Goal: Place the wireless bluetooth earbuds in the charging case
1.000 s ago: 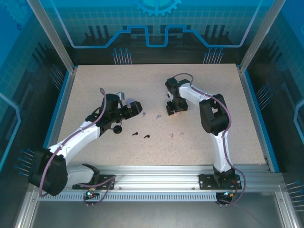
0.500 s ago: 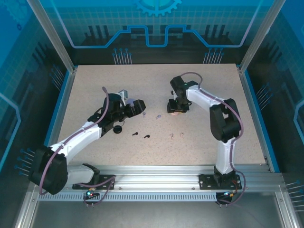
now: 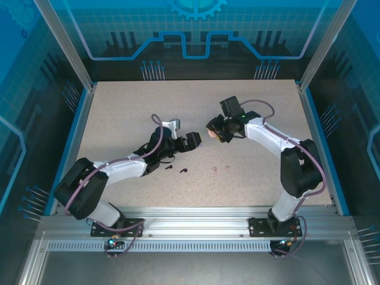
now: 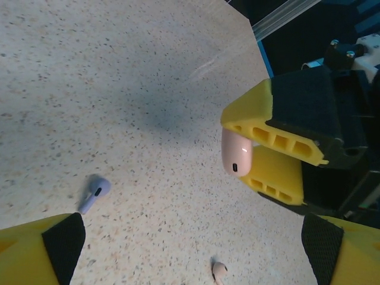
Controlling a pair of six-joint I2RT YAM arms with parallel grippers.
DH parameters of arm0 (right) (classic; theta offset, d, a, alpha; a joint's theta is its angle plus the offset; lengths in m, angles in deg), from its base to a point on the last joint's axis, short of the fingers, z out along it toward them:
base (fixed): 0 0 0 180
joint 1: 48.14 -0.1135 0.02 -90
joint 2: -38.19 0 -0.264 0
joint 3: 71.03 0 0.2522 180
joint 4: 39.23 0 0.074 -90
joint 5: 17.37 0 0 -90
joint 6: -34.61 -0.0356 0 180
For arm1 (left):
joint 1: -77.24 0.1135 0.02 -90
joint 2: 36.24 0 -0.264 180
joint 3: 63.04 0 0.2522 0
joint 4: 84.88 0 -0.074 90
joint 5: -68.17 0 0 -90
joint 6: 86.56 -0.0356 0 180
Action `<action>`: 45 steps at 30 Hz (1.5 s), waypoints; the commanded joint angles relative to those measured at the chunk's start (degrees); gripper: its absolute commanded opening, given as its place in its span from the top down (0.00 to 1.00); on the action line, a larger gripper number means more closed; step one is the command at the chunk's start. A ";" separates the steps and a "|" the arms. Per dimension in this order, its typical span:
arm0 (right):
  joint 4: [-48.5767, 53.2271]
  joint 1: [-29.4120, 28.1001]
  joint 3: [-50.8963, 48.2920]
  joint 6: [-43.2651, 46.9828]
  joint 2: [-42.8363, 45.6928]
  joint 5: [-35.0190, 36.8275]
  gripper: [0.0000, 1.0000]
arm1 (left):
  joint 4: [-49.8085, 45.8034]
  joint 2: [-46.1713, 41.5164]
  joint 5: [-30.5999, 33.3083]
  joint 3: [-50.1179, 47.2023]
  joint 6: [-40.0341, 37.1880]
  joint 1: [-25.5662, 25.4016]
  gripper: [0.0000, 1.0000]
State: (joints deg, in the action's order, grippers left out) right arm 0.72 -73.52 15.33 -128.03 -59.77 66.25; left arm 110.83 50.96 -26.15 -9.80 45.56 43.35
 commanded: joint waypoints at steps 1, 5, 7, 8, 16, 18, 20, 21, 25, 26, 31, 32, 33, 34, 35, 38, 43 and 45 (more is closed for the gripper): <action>-1.77 -0.86 -1.54 -11.13 3.92 3.47 0.58 | 9.58 3.41 2.38 0.83 0.57 -1.26 0.06; -0.33 -1.16 -1.43 -12.88 5.21 5.37 0.58 | 13.10 7.66 2.31 2.50 0.60 -2.28 0.16; 0.38 -1.16 -1.16 -12.96 5.40 5.74 0.58 | 14.40 9.65 1.84 3.76 0.79 -2.58 0.22; 0.48 -1.14 -1.14 -12.96 5.49 5.82 0.58 | 15.20 10.46 1.77 4.28 1.00 -2.72 0.24; -0.59 -1.16 -2.23 -13.40 5.34 5.15 0.58 | 19.70 14.95 0.65 7.22 2.27 -3.38 0.33; -0.82 -1.22 -2.41 -13.32 5.23 4.84 0.58 | 19.99 15.75 0.36 8.09 2.41 -3.58 0.34; -1.23 -1.19 -2.63 -13.23 5.06 4.52 0.58 | 19.86 16.52 0.25 8.98 2.52 -3.70 0.35; -1.37 -1.20 -2.64 -13.21 5.01 4.36 0.58 | 19.85 16.84 0.19 9.40 2.64 -3.70 0.36; -2.24 -1.33 -2.96 -13.27 4.62 3.78 0.58 | 19.91 18.15 -0.39 11.04 2.89 -3.92 0.40; -2.29 -1.33 -2.91 -13.23 4.48 3.67 0.58 | 19.88 18.35 -0.38 11.40 2.96 -4.09 0.41; -2.82 -1.29 -2.64 -13.22 4.08 3.00 0.58 | 19.78 19.70 -0.51 12.93 2.96 -4.44 0.46; -2.90 -1.35 -2.63 -13.23 3.97 2.95 0.58 | 19.83 19.93 -0.59 13.19 3.05 -4.58 0.47; -2.99 -1.27 -2.48 -13.23 4.00 2.94 0.58 | 19.80 20.15 -0.43 13.42 3.12 -4.60 0.47; -2.91 -1.40 -2.38 -13.23 4.00 2.86 0.58 | 19.82 20.49 -0.50 13.72 3.13 -4.68 0.47; -2.93 -1.41 -2.37 -13.18 4.00 2.86 0.58 | 19.79 20.77 -0.59 13.94 3.22 -4.72 0.48; -2.95 -1.42 -2.22 -13.27 4.00 2.93 0.58 | 19.97 21.45 -0.48 14.30 3.40 -4.95 0.49; -2.46 -1.28 -1.93 -13.49 3.91 3.41 0.58 | 22.18 22.33 -0.23 13.29 4.18 -5.45 0.52; -2.27 -1.26 -1.77 -13.60 3.82 3.73 0.58 | 23.23 22.27 0.27 12.39 4.52 -5.55 0.51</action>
State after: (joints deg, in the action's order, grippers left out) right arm -1.46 -73.63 12.82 -140.97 -55.44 72.68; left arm 131.03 72.10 -25.69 2.38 49.35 39.18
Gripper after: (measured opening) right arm 0.456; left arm 0.491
